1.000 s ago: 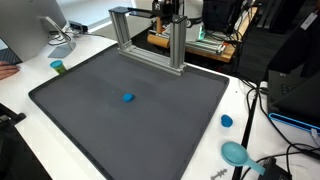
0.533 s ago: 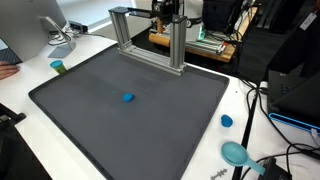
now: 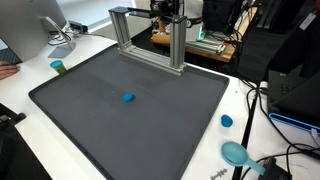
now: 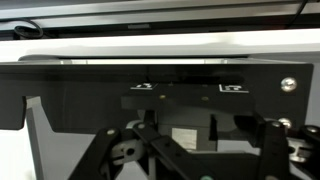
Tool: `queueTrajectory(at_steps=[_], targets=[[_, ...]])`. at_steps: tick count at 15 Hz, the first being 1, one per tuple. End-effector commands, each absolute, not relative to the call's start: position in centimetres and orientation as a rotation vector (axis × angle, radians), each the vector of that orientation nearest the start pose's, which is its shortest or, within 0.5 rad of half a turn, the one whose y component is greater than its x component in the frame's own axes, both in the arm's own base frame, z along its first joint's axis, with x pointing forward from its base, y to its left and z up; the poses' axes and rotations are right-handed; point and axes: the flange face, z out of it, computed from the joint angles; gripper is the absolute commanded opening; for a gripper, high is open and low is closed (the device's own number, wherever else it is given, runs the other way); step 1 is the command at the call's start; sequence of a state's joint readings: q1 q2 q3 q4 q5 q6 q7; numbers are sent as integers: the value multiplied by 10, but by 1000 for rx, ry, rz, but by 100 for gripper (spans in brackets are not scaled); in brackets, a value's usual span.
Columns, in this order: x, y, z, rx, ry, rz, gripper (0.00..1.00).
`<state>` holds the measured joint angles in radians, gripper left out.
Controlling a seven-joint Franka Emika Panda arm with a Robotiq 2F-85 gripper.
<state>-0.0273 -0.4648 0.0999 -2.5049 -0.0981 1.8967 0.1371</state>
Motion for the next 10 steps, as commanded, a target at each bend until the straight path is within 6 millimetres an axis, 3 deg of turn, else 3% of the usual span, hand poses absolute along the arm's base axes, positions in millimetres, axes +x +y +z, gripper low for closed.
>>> queueTrajectory(at_steps=[1,3,8,9,10], targets=[[379,8,441,-3236,89,262,100],[376,4,442,-3200,105,259,100],[370,-1,450,-3112,88,278,77],[368,-2,452,-3096,85,280,79],[366,-3,452,-3071,91,280,88]])
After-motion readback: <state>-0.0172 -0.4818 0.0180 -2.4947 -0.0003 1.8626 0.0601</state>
